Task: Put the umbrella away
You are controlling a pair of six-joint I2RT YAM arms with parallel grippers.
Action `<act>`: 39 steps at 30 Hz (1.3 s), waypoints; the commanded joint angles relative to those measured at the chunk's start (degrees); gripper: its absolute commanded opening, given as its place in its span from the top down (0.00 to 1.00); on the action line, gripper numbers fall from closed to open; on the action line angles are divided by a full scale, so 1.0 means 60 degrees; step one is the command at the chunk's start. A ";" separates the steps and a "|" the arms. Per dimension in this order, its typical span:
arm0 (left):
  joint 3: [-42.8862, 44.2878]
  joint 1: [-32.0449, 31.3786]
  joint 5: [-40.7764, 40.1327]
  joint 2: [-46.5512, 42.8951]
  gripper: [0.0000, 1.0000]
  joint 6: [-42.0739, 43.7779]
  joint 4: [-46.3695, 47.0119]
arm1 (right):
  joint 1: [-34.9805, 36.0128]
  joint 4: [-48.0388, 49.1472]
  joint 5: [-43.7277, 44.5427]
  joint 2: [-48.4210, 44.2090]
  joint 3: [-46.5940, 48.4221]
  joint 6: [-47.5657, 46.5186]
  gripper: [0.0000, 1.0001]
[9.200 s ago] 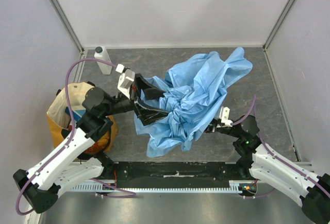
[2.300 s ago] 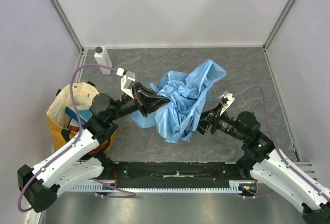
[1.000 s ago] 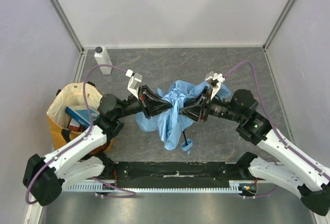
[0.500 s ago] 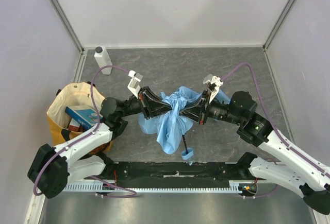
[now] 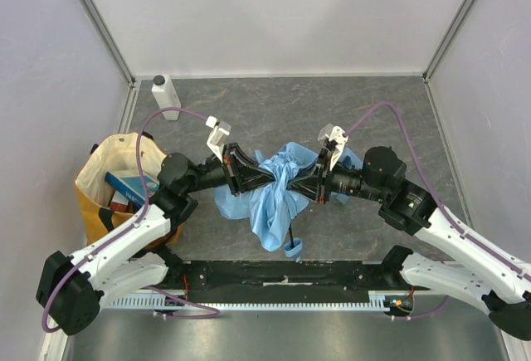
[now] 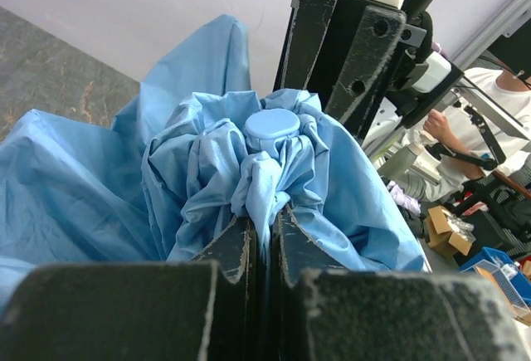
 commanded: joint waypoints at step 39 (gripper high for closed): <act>0.0482 -0.0376 -0.0556 -0.0863 0.63 -0.0734 0.0501 | 0.1267 0.2570 0.1984 0.0300 -0.1436 -0.0834 1.00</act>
